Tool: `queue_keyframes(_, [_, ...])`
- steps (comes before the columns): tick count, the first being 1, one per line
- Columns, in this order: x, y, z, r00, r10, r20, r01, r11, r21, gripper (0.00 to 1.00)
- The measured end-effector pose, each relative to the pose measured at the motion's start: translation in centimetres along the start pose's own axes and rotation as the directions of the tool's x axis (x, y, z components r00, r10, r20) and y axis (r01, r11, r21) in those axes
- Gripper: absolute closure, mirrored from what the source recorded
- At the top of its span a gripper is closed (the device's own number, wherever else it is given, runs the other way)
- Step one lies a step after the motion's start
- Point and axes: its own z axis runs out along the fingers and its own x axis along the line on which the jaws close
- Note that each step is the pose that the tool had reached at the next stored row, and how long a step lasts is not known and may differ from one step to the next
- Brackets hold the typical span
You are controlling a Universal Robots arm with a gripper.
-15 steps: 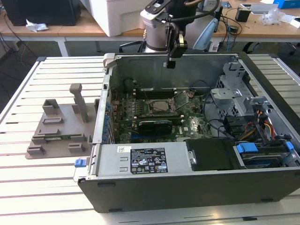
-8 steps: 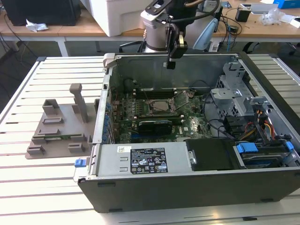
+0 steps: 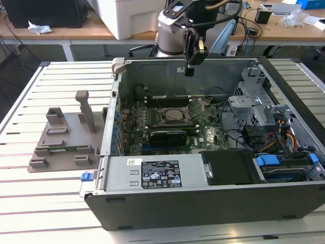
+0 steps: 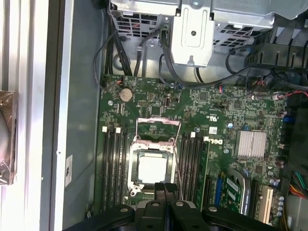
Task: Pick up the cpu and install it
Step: 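Close the cpu cover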
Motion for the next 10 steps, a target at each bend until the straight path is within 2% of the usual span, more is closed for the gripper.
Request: queue_keyframes(10, [0.01, 1.11, 0.46, 1.0, 0.0, 0.0058, 0.0, 1.0, 0.0007, 0.89])
